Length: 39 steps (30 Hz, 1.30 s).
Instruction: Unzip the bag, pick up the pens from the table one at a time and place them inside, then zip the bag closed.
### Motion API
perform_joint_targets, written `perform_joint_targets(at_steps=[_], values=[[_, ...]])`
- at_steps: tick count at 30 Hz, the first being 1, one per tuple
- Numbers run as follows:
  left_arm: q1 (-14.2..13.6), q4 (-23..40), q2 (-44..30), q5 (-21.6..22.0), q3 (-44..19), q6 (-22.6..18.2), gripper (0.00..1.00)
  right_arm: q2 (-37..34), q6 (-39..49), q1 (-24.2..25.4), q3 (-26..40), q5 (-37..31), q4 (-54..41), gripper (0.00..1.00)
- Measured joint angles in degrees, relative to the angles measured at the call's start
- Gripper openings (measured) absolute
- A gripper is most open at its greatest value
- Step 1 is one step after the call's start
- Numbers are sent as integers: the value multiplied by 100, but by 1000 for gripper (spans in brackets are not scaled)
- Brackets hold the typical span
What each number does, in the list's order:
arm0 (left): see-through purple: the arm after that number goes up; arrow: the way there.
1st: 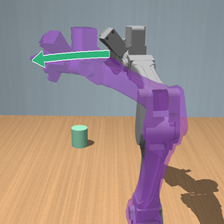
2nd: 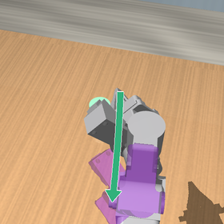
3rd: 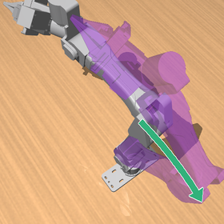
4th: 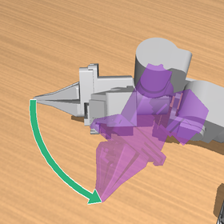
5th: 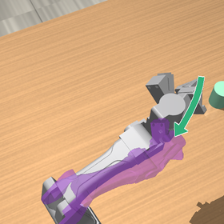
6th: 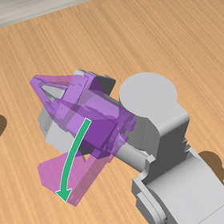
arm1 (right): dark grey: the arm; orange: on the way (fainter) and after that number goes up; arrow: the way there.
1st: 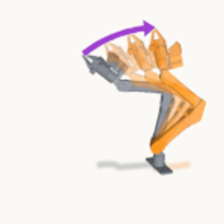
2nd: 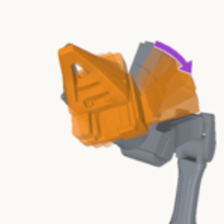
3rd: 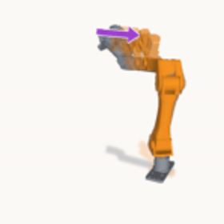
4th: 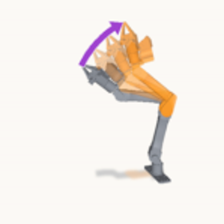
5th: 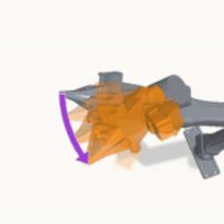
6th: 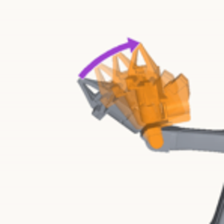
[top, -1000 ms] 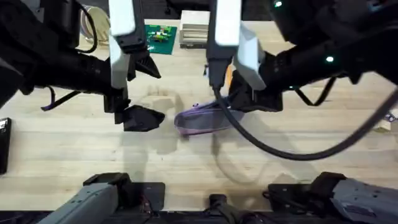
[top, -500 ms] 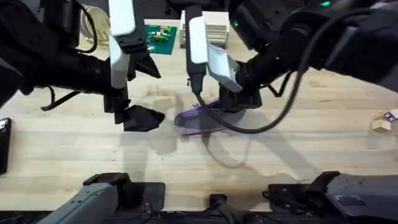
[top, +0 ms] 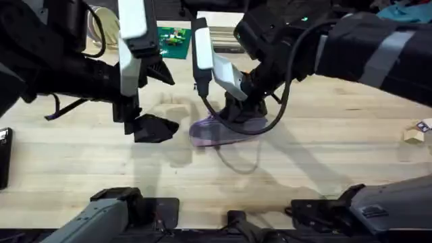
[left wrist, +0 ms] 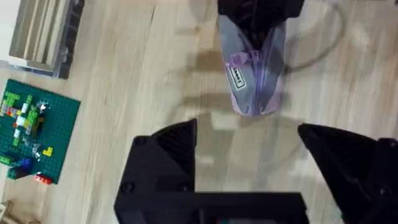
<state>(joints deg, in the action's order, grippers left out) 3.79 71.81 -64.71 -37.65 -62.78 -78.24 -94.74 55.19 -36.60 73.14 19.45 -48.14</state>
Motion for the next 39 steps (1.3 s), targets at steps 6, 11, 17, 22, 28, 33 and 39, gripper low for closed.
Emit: perform_joint_targets(at_steps=[6,11,17,22,28,33,39], values=[[0,0,0,-1,0,0,993,0,17,-1,0,60,-179,31],[0,0,0,-2,0,0,993,-64,57,0,14,94,-180,31],[0,0,0,0,0,0,994,-275,68,2,28,118,-181,123],[0,-2,0,0,0,0,993,-278,104,4,31,117,-190,941],[0,23,0,-2,0,0,993,-278,145,2,42,119,-241,997],[0,66,0,-12,0,0,993,-278,130,2,44,119,-243,998],[0,63,0,-26,0,-53,993,-184,-722,47,256,98,-369,998]])
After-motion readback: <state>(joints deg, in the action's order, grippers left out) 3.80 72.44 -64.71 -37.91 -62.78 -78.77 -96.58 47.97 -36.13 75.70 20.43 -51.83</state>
